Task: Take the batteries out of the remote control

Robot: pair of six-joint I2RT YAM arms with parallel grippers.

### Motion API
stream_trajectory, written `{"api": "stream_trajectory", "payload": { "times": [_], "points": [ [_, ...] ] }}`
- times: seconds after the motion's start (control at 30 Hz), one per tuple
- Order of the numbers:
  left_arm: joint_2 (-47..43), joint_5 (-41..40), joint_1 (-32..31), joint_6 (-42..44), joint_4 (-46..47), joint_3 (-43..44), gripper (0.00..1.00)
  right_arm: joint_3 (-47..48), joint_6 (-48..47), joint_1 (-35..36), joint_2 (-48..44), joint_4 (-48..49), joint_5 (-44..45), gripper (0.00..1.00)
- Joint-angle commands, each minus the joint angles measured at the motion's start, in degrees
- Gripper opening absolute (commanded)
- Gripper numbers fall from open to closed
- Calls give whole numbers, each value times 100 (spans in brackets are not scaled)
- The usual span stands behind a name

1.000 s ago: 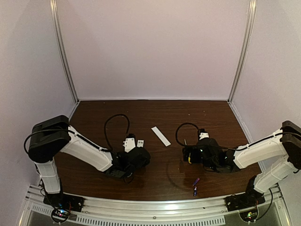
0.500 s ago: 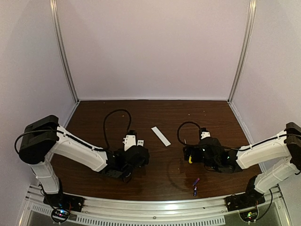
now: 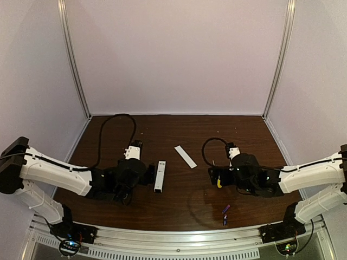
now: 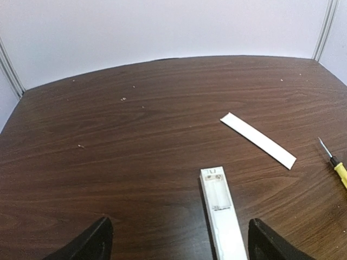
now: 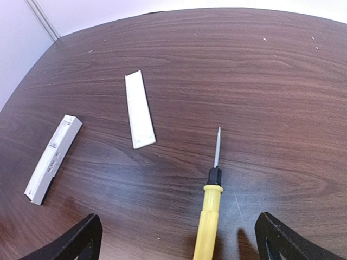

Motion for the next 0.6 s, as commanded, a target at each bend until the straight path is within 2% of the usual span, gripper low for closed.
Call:
{"api": "stream_trajectory", "payload": {
  "times": [0.0, 0.13, 0.33, 0.47, 0.57],
  "points": [
    [-990, 112, 283, 822, 304, -554, 88, 392, -474, 117, -246, -538, 21, 100],
    [-1961, 252, 563, 1341, 501, -1099, 88, 488, -677, 122, -458, -705, 451, 100],
    [-2812, 146, 1184, 1793, 333, -1251, 89, 755, -1002, 124, -657, -916, 1458, 100],
    [-3090, 57, 1476, 2320, 512, -1351, 88, 993, -1470, 114, -728, -882, 1805, 100],
    [-3152, 191, 1950, 2603, 477, -1282, 88, 1159, -1838, 94, -765, -887, 2160, 100]
  ]
}}
